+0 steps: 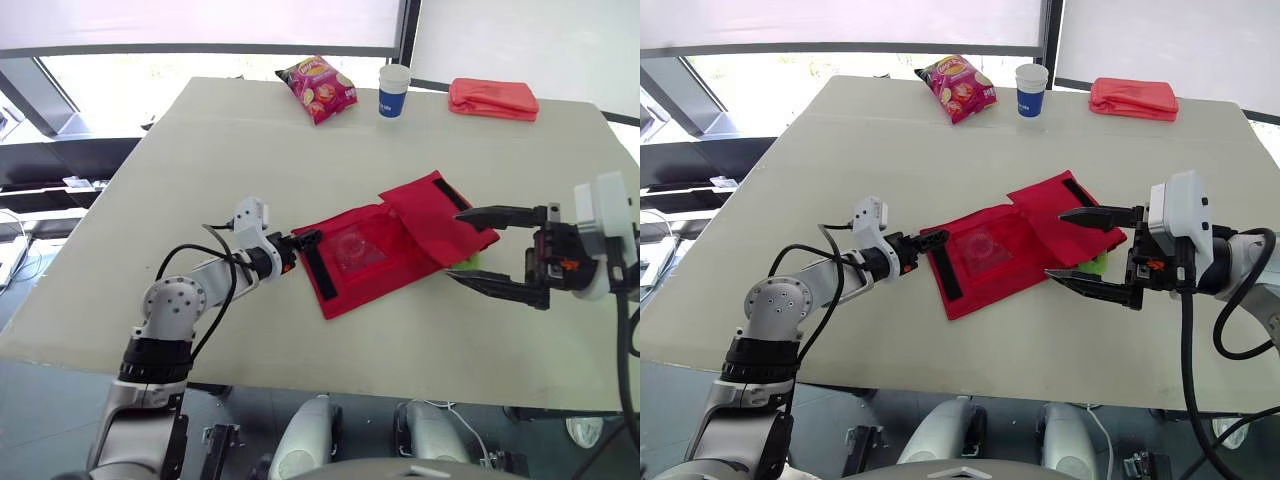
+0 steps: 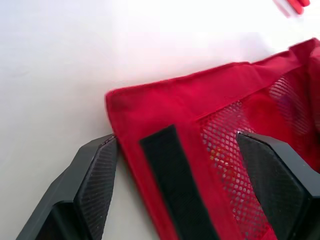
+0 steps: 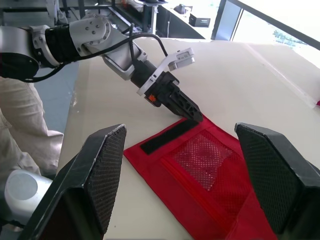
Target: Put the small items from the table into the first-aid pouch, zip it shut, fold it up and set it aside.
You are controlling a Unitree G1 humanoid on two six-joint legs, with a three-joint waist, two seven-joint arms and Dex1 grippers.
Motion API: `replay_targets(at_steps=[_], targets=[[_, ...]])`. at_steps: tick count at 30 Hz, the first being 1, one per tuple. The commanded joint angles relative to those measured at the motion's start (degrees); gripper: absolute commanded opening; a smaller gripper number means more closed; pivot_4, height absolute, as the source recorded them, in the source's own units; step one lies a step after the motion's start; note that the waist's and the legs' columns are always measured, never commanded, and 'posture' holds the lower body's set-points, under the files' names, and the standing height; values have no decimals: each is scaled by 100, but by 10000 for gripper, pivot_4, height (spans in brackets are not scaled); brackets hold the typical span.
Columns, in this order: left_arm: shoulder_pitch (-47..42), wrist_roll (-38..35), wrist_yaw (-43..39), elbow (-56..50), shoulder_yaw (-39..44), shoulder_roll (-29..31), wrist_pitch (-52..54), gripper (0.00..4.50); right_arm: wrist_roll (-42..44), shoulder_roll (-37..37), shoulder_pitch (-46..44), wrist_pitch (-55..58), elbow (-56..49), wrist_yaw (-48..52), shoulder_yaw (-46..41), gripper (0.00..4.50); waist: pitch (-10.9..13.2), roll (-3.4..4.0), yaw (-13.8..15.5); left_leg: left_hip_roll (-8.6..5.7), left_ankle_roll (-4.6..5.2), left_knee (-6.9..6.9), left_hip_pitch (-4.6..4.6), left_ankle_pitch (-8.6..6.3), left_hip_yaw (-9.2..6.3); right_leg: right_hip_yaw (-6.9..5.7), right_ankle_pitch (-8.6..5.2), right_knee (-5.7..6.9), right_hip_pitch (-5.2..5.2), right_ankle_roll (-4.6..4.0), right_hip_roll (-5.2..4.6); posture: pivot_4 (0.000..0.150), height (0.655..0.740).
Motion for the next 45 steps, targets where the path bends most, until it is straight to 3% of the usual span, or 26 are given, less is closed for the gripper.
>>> replay_targets(at_steps=[1,6,15,16,17,18,20,25,27,30,34,39,43,45], targets=[[174,-696,-258,-393,309,-233,329,39911,177,-109,77,-6,-236,-116,-334,37094,2,-3,-2,0,0,0,-2,0,-2,0,1,0,0,2,-2,1500,7400],[765,-1362,-48,-990,502,-446,379,39911,277,-157,205,0,-321,-239,-423,37094,3,-5,-38,4,-2,0,-1,0,-6,-1,7,1,-1,13,-4,1500,7400],[1654,-1718,394,-1785,340,-757,151,39911,410,-234,356,28,-390,-371,-531,37094,3,-5,-27,5,-3,1,0,0,-6,0,-4,0,1,-7,-9,1500,7400],[1716,-1806,424,-1800,336,-790,109,34667,413,-242,374,29,-392,-387,-537,38254,3,-5,-25,5,-3,1,0,0,-7,0,-4,0,1,-8,-10,1500,7400],[1748,-1787,371,-1783,337,-755,119,34089,418,-248,385,32,-391,-401,-538,38254,3,-5,-21,5,-3,1,-1,0,-6,0,-4,0,1,-8,-10,1500,7400],[1764,-1772,314,-1753,344,-715,129,28460,420,-251,394,35,-390,-407,-541,38254,3,-5,-21,5,-3,1,-1,0,-7,0,-4,0,0,-8,-9,1500,7400],[1756,-1786,172,-1677,357,-584,208,22426,419,-255,402,38,-378,-401,-550,38254,3,-5,-21,5,-3,1,-1,0,-6,0,-4,0,0,-8,-8,1500,7400],[1274,-1433,-1314,-1017,300,509,1016,793,320,-216,419,-27,-323,-395,-498,38254,3,-4,-29,5,-2,1,-1,1,-6,-3,-5,0,0,-10,-2,1500,7400],[917,-888,-2412,-636,168,1203,1350,188,304,-197,406,-46,-319,-409,-475,38254,5,-8,-43,3,-2,1,-2,1,-5,-6,-6,0,-1,-10,2,1500,7400],[-377,1057,-4635,878,-710,2299,801,188,267,-188,457,-74,-337,-424,-515,38254,6,-8,-43,0,-2,-1,-2,1,-4,-22,-6,1,-3,-10,41,1500,7400],[-1615,2612,-6079,2534,-1507,2148,39,188,274,-163,550,-79,-403,-523,-586,38254,6,-7,-35,2,5,-2,4,-2,14,-12,-7,-3,-3,-10,55,1500,7400],[-2616,3990,-6698,4405,-1620,1513,-893,188,275,-148,590,-90,-441,-614,-572,38254,21,-37,-37,1,10,-1,-15,-4,13,-13,-1,-9,-11,2,48,1500,7400],[-2625,4203,-6911,4719,-1224,1388,-720,188,244,-140,589,-108,-417,-613,-541,38254,29,-54,-74,10,10,-2,-19,-4,12,-5,8,-9,-18,18,29,1500,7400],[-2293,4006,-6940,4313,-892,1375,-336,6690,214,-123,605,-133,-391,-592,-530,38254,29,-54,-75,14,9,-2,-20,-4,6,4,8,-7,-21,18,17,1500,7400]])
